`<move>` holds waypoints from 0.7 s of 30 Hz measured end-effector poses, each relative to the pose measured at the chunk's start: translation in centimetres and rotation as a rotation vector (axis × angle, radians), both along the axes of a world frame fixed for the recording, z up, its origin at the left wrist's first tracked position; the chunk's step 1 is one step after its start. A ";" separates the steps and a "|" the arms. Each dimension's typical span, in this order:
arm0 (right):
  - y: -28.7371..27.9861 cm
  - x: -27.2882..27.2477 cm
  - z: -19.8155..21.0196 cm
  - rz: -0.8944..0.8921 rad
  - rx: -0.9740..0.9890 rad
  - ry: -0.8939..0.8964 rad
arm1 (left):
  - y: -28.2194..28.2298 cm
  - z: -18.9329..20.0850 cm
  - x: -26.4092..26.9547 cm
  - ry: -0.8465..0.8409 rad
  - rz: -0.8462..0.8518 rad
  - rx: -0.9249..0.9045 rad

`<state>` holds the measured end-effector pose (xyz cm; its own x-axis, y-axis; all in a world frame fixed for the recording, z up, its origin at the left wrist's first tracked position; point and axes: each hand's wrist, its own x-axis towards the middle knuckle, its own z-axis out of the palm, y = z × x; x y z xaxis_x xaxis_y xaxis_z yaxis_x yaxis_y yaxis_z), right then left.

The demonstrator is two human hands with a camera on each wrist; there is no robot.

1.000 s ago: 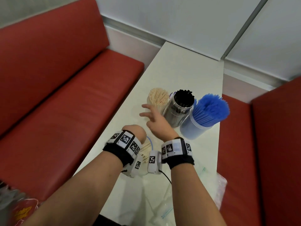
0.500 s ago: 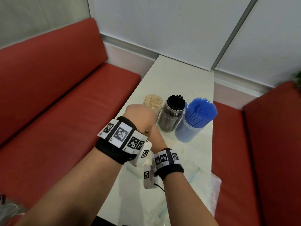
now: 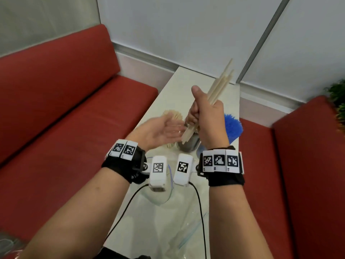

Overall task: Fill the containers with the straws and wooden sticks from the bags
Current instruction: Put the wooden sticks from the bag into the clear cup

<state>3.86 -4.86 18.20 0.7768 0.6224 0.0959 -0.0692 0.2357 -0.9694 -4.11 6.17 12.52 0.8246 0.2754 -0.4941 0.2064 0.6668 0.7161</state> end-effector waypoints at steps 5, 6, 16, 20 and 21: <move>0.1 -0.6 0.7 0.040 -0.019 -0.068 | -2.0 -1.9 0.2 -0.142 -0.142 -0.403; 0.1 -0.6 0.6 0.040 -0.026 -0.071 | -2.2 -1.9 0.3 -0.159 -0.145 -0.428; -0.4 -0.6 0.4 0.107 -0.090 -0.159 | -1.8 -2.5 1.2 -0.098 -0.057 -0.408; -0.4 -0.4 -0.5 0.125 -0.213 -0.161 | -1.2 -3.8 1.3 -0.055 -0.128 -0.325; -0.5 -0.1 -0.9 0.145 -0.251 -0.179 | -1.0 -4.3 1.2 -0.049 -0.148 -0.285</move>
<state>3.75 -5.32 17.35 0.6631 0.7466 0.0528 0.0920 -0.0114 -0.9957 -2.90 5.13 8.22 0.8702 0.0071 -0.4926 0.2856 0.8076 0.5161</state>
